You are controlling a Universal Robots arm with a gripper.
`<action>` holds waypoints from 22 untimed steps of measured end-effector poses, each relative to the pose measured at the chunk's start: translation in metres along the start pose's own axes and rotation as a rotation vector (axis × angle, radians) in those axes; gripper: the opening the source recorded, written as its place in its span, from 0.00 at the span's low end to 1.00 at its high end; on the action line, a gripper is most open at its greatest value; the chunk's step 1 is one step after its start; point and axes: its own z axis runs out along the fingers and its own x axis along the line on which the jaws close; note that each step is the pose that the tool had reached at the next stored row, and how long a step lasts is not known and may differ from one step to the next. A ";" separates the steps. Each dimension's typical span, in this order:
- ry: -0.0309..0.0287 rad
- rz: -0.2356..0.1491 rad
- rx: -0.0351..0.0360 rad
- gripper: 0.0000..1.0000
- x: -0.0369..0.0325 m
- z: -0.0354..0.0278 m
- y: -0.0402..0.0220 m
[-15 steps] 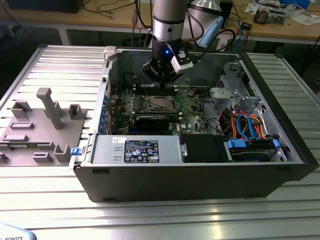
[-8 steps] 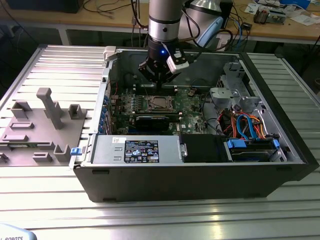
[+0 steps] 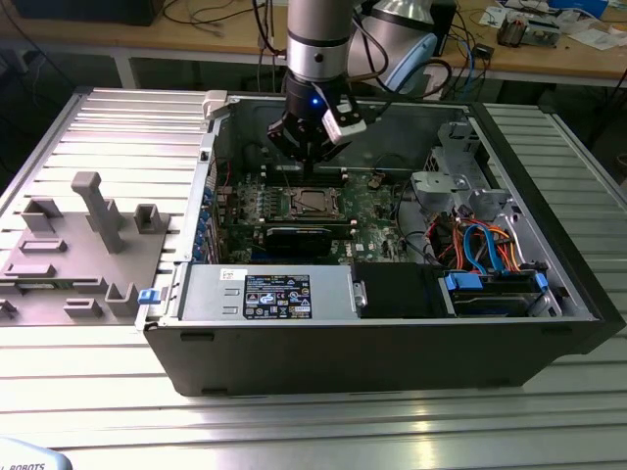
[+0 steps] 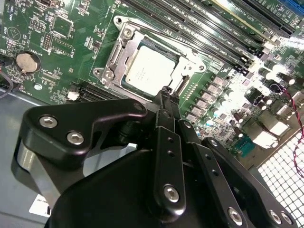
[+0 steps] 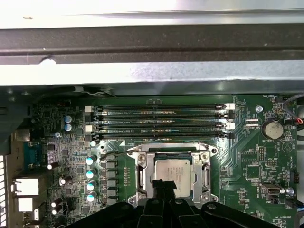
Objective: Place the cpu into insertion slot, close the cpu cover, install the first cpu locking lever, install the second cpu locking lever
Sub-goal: 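Install the first cpu locking lever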
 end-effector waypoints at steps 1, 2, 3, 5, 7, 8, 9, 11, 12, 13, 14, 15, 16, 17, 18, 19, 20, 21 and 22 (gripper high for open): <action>0.0000 0.000 0.0000 0.11 0.0003 0.0000 0.0000; 0.0000 0.000 0.0000 0.11 0.0005 0.0000 0.0000; 0.0000 0.000 0.0000 0.11 0.0007 0.0000 0.0000; 0.0000 0.000 0.0000 0.11 0.0012 0.0000 0.0000; 0.0000 0.000 0.0001 0.11 0.0017 0.0000 0.0000; 0.0000 -0.001 0.0000 0.11 0.0020 0.0000 0.0000; 0.0000 -0.001 0.0000 0.11 0.0022 0.0000 0.0000; -0.0001 -0.001 0.0000 0.11 0.0030 0.0000 -0.0001; 0.0000 -0.001 0.0000 0.11 0.0036 0.0000 -0.0001; 0.0000 -0.001 0.0000 0.11 0.0043 0.0000 -0.0001; -0.0001 -0.001 0.0000 0.11 0.0055 0.0000 0.0000; -0.0001 -0.001 0.0000 0.11 0.0062 0.0000 -0.0001; -0.0001 -0.001 0.0000 0.11 0.0068 0.0000 -0.0001; 0.0000 -0.001 0.0000 0.11 0.0075 0.0000 -0.0001; 0.0000 -0.001 0.0000 0.11 0.0081 0.0000 -0.0001; 0.0000 -0.001 0.0001 0.11 0.0088 0.0000 -0.0001; 0.0000 -0.001 0.0000 0.11 0.0095 0.0000 -0.0001; 0.0000 -0.001 0.0000 0.11 0.0106 0.0000 0.0000; 0.0000 -0.001 0.0001 0.11 0.0113 0.0000 0.0001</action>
